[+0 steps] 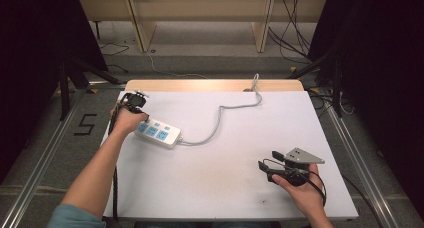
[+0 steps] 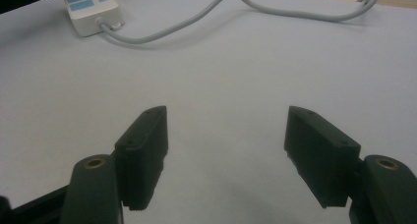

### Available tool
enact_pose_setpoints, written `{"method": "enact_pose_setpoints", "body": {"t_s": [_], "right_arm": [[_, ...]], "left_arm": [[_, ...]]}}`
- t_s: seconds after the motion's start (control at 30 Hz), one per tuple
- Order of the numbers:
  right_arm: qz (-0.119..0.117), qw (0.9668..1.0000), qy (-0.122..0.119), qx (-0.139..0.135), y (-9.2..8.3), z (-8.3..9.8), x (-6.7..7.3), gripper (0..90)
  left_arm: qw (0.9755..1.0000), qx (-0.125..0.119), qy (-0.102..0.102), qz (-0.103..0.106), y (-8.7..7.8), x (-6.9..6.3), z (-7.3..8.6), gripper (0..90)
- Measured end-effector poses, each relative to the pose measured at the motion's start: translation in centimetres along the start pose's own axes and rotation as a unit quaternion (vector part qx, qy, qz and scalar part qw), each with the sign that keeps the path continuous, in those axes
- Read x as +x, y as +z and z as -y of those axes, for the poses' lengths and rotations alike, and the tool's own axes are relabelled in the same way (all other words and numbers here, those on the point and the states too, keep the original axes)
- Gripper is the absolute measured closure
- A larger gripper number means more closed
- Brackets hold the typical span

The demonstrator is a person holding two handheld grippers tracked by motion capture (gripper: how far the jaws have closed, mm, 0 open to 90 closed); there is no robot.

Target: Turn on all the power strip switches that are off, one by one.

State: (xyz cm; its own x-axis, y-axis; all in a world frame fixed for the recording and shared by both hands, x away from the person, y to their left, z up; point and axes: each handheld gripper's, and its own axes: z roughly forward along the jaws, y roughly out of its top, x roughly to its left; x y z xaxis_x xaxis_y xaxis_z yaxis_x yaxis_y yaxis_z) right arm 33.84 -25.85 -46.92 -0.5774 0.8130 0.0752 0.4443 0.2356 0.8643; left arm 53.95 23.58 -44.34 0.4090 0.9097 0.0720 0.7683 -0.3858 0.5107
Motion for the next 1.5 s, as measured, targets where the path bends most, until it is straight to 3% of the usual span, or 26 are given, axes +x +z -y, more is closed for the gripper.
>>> {"method": "enact_pose_setpoints", "body": {"t_s": [0.27,0.47,0.6,0.73,0.87,1.27,1.3,1.33,1.5], "right_arm": [[-0.001,1.0,-0.001,0.0,0.0,0.0,0.0,33.9],[0.0,1.0,-0.002,0.0,0.0,0.0,0.0,33.9],[-0.001,1.0,-0.004,-0.001,0.0,0.0,0.0,33.9],[0.0,1.0,-0.003,0.0,0.0,0.0,0.0,33.9],[0.0,1.0,-0.002,-0.001,0.0,0.0,0.0,34.0],[0.001,1.0,-0.001,0.0,0.0,0.0,-0.1,34.1],[0.001,1.0,-0.001,0.0,-0.1,0.0,-0.1,34.0],[0.001,1.0,0.0,0.0,-0.1,0.0,-0.1,34.0],[0.003,1.0,0.002,0.0,-0.1,0.0,-0.2,34.0]], "left_arm": [[1.0,0.005,0.0,0.001,0.1,0.0,-0.1,89.8],[0.9998,0.01,0.014,-0.012,0.2,-0.4,-0.2,89.9],[0.9999,0.008,0.005,-0.006,0.2,-0.2,-0.1,89.9],[0.9995,0.015,0.023,-0.018,0.3,-0.6,-0.2,89.9],[0.9995,0.012,0.023,-0.019,0.3,-0.5,-0.1,89.9],[0.9996,0.001,0.024,-0.017,0.1,-0.5,0.0,89.4],[0.9996,-0.004,0.022,-0.018,-0.1,-0.4,0.1,89.1],[0.9997,-0.009,0.017,-0.017,-0.2,-0.4,0.1,83.5],[0.999,-0.034,0.027,-0.014,-1.6,-0.5,0.1,80.5]]}}
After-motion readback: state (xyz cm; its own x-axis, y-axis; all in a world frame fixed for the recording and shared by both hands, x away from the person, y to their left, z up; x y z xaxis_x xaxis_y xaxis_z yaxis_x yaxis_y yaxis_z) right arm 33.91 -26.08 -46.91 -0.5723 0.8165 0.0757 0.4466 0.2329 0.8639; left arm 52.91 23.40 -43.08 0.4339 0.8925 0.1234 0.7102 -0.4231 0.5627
